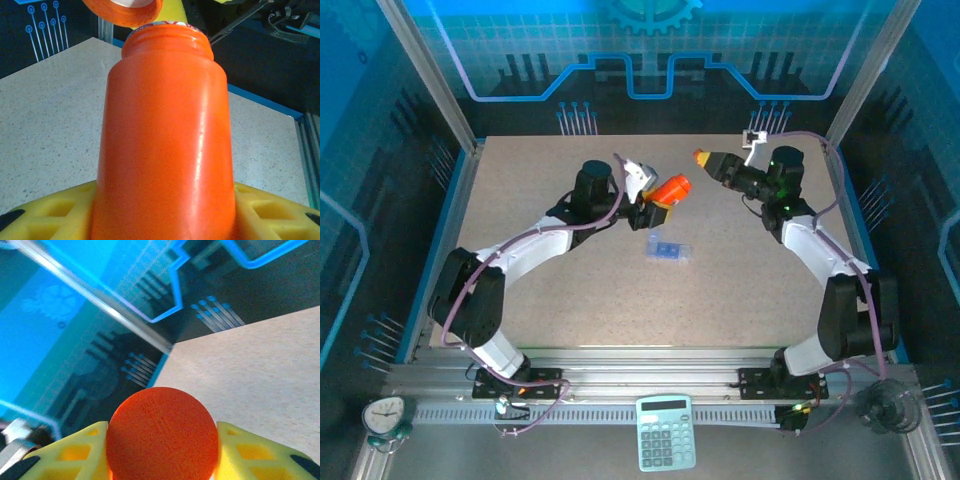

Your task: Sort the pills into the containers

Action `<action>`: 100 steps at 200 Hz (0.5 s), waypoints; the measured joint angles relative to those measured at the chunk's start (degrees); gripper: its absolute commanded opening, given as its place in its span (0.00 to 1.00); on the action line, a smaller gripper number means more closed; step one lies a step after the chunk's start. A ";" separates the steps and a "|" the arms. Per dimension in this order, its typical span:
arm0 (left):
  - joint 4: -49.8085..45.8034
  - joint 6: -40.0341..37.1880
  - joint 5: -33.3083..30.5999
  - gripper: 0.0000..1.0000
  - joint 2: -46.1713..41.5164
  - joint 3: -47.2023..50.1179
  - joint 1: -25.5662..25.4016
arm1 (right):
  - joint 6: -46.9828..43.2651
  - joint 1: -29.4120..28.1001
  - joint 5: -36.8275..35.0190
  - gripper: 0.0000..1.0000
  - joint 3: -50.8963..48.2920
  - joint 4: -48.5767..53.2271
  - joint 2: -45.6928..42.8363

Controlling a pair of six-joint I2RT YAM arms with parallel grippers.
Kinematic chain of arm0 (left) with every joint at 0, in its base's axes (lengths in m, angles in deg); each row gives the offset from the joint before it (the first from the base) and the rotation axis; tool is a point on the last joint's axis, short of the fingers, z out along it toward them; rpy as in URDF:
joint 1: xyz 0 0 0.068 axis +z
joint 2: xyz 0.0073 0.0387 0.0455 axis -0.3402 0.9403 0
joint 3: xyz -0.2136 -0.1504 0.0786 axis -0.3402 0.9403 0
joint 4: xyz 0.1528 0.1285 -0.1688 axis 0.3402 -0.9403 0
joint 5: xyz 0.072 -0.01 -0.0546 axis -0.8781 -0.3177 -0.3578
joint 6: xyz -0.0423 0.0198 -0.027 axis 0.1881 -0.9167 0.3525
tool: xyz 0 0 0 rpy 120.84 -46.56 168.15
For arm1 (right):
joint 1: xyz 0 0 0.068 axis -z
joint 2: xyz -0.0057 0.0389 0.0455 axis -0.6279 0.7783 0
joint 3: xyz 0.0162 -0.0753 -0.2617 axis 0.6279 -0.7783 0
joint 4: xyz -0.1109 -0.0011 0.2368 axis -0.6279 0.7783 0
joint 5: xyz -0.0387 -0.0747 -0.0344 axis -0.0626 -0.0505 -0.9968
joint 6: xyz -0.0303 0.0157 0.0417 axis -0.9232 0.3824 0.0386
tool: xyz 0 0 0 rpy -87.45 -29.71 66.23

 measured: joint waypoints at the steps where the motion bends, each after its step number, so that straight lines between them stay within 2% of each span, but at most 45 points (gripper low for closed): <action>1: 0.04 -0.02 -0.13 0.00 -0.07 0.20 0.00 | -0.24 0.07 -0.35 0.43 -0.02 0.46 -0.09; 58: 4.79 1.99 -6.71 0.00 -4.22 7.78 0.20 | -10.43 0.37 -19.41 0.42 -4.85 17.27 -1.29; 100: 7.41 5.03 -11.02 0.00 -7.72 12.24 0.81 | -11.89 0.37 -34.36 0.43 -7.21 25.62 0.66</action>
